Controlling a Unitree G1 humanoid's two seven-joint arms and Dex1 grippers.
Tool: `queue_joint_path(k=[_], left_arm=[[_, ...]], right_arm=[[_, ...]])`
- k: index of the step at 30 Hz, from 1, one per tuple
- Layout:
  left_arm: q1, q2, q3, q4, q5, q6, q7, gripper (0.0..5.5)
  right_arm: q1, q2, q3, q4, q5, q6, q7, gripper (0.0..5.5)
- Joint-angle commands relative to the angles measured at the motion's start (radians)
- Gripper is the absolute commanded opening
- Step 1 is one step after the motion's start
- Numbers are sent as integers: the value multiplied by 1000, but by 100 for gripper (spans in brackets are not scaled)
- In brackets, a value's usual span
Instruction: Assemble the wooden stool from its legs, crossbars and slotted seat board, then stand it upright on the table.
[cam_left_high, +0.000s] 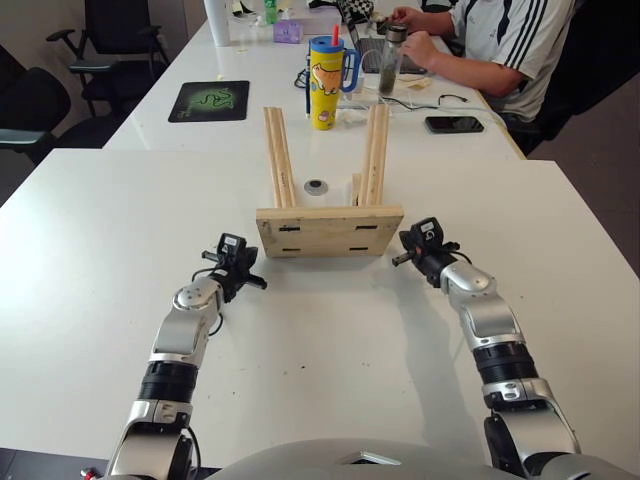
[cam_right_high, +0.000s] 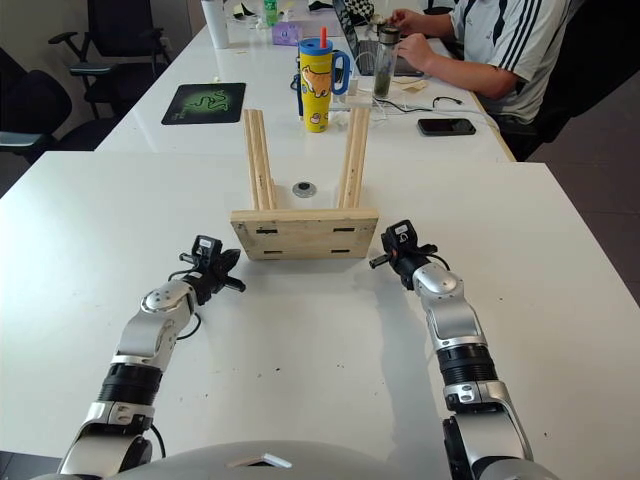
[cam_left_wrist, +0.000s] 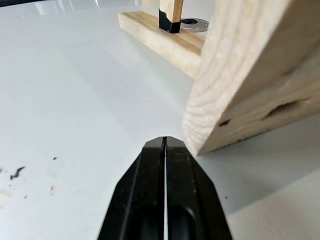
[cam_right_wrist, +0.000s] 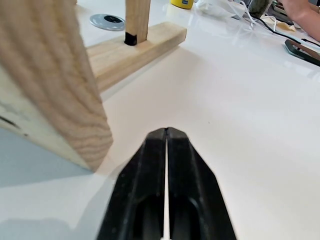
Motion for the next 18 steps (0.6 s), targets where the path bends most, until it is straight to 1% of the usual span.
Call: queue_joint_path(k=[1, 4, 10, 14, 18], left_arm=[[-71, -15, 0, 106, 16, -54, -1, 0], [-83, -23, -17, 156, 24, -85, -21, 0], [-56, -52, -66, 127, 24, -79, -60, 0], [-68, -72, -83, 67, 6, -57, -79, 0], [-115, -84, -84, -70, -27, 2, -89, 0]], right_arm=[[-58, 20, 17, 58, -9, -27, 4, 3], [-66, 34, 32, 87, -8, -36, 11, 3], [-53, 71, 66, 92, -7, -42, 21, 3], [-53, 102, 83, 36, 1, -28, 20, 3], [-68, 127, 94, -110, 26, 31, 18, 3]])
